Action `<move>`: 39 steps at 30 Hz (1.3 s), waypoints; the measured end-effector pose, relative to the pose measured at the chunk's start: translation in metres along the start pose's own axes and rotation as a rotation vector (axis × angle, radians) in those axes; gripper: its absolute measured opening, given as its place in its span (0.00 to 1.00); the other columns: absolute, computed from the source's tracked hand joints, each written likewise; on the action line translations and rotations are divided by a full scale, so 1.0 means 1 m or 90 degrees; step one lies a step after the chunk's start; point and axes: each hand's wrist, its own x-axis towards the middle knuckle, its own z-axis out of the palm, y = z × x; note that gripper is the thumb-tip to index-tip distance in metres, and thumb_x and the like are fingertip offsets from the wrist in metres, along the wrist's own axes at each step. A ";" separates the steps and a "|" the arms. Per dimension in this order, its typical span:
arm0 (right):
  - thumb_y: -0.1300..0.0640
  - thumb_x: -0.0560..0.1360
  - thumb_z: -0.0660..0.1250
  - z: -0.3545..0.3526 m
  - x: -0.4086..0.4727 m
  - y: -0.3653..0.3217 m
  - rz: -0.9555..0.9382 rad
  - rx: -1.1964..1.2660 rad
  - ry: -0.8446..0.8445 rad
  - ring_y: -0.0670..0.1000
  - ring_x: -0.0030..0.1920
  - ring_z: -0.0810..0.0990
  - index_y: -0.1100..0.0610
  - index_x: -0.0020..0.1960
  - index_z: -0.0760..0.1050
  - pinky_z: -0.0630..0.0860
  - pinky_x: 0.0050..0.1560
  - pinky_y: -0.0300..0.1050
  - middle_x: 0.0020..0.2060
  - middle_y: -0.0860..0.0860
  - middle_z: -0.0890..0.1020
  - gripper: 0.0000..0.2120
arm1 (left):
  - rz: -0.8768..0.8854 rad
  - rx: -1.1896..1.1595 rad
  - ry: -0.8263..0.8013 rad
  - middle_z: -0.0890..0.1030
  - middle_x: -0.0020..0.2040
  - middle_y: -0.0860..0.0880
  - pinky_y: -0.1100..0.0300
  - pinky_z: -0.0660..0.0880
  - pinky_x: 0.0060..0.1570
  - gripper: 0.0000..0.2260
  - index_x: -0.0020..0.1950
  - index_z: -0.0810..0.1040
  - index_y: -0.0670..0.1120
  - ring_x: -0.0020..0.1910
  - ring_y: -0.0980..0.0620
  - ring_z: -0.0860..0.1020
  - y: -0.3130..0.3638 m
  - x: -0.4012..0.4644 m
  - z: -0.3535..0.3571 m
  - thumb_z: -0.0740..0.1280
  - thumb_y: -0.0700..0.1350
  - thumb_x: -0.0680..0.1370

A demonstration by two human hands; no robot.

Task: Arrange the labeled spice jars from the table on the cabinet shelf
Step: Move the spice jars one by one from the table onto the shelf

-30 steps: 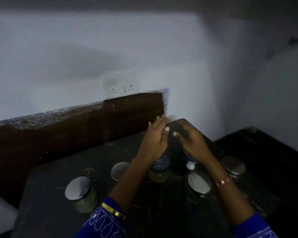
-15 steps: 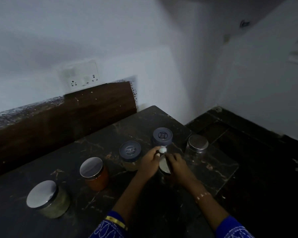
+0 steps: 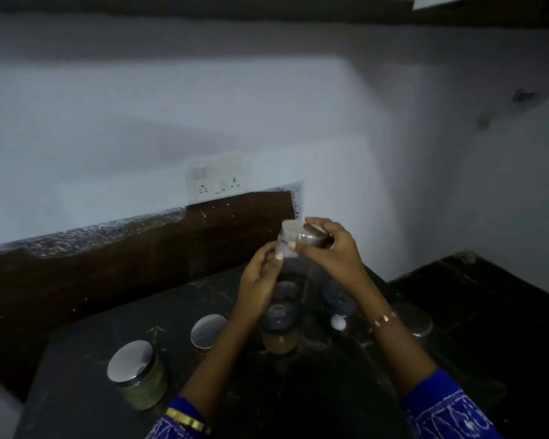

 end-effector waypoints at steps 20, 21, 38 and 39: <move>0.50 0.76 0.63 0.087 0.055 -0.170 -0.210 0.162 -0.181 0.46 0.52 0.78 0.52 0.65 0.71 0.78 0.52 0.43 0.54 0.50 0.80 0.18 | 0.217 -0.397 0.239 0.75 0.60 0.37 0.43 0.73 0.60 0.23 0.67 0.67 0.42 0.57 0.41 0.76 0.170 0.042 -0.142 0.52 0.55 0.78; 0.50 0.75 0.64 0.096 0.052 -0.171 -0.217 0.187 -0.155 0.45 0.51 0.78 0.51 0.66 0.69 0.78 0.51 0.41 0.53 0.49 0.79 0.20 | 0.223 -0.360 0.281 0.76 0.58 0.38 0.46 0.76 0.56 0.21 0.65 0.70 0.43 0.55 0.42 0.77 0.171 0.043 -0.142 0.50 0.54 0.79; 0.71 0.68 0.69 0.138 0.046 -0.158 -0.683 -0.105 0.176 0.59 0.62 0.74 0.56 0.67 0.69 0.79 0.57 0.52 0.59 0.63 0.75 0.30 | 0.226 -0.281 0.100 0.85 0.49 0.49 0.56 0.80 0.43 0.26 0.56 0.75 0.52 0.49 0.48 0.83 0.172 0.048 -0.181 0.54 0.67 0.68; 0.68 0.69 0.68 0.136 0.046 -0.158 -0.677 -0.075 0.147 0.56 0.63 0.72 0.54 0.68 0.68 0.78 0.59 0.49 0.60 0.62 0.74 0.29 | 0.225 -0.280 0.100 0.85 0.49 0.49 0.57 0.80 0.42 0.26 0.56 0.75 0.53 0.49 0.48 0.83 0.170 0.050 -0.181 0.54 0.67 0.68</move>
